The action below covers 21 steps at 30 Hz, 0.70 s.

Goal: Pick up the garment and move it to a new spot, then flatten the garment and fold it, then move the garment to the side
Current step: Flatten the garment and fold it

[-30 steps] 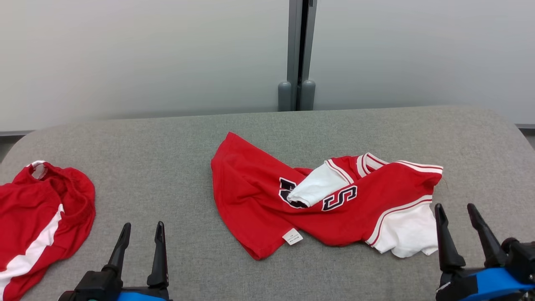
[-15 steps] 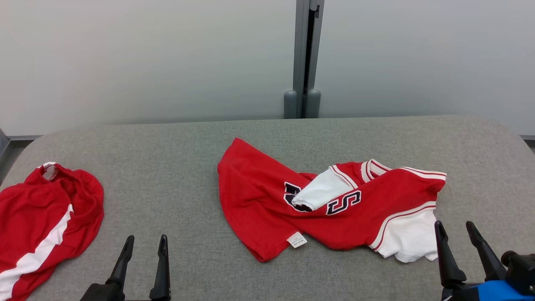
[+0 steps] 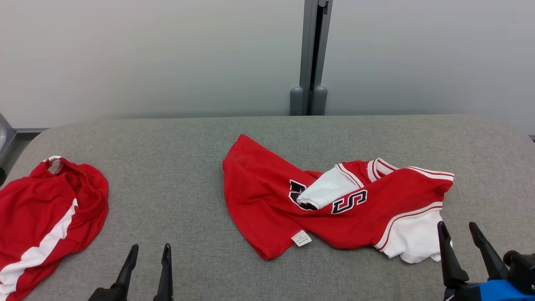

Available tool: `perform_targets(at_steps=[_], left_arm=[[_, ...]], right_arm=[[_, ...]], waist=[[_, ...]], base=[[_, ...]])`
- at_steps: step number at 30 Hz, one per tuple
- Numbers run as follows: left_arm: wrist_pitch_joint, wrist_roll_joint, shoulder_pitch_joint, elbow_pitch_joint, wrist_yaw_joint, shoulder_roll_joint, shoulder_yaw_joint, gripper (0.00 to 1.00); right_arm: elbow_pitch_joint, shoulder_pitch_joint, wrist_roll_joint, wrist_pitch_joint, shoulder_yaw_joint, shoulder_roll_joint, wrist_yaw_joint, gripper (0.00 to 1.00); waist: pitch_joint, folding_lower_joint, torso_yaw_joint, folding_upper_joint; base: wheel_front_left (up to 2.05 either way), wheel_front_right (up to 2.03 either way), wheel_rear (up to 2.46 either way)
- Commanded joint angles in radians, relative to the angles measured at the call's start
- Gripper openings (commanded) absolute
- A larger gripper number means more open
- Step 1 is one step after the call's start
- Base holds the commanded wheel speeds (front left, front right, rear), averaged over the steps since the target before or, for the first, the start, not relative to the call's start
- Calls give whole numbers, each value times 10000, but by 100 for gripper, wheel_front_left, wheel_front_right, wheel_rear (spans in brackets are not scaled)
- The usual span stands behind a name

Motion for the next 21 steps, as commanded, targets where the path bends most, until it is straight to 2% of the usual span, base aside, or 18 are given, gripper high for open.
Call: perform_targets(at_steps=[1,8,15,21], left_arm=[[-15,-14,-95,15,-14,51,-56,100],[336,-72,-366,251,-86,-12,-587,100],[1616,-726,-1115,913,-183,-298,-1946,100],[2956,-1833,-1807,1697,-134,-478,-2765,100]], right_arm=[[28,-82,-103,-17,-2,-19,5,100],[151,-269,-482,51,-263,-20,3,100],[625,-715,-733,2128,-1274,-23,5,100],[1334,-1501,-746,2886,-1704,-18,5,100]], waist=[[17,0,-4,1],[139,0,-82,1],[468,0,-412,1],[765,0,-732,1]], base=[[0,0,0],[0,0,0],[0,0,0],[0,0,0]])
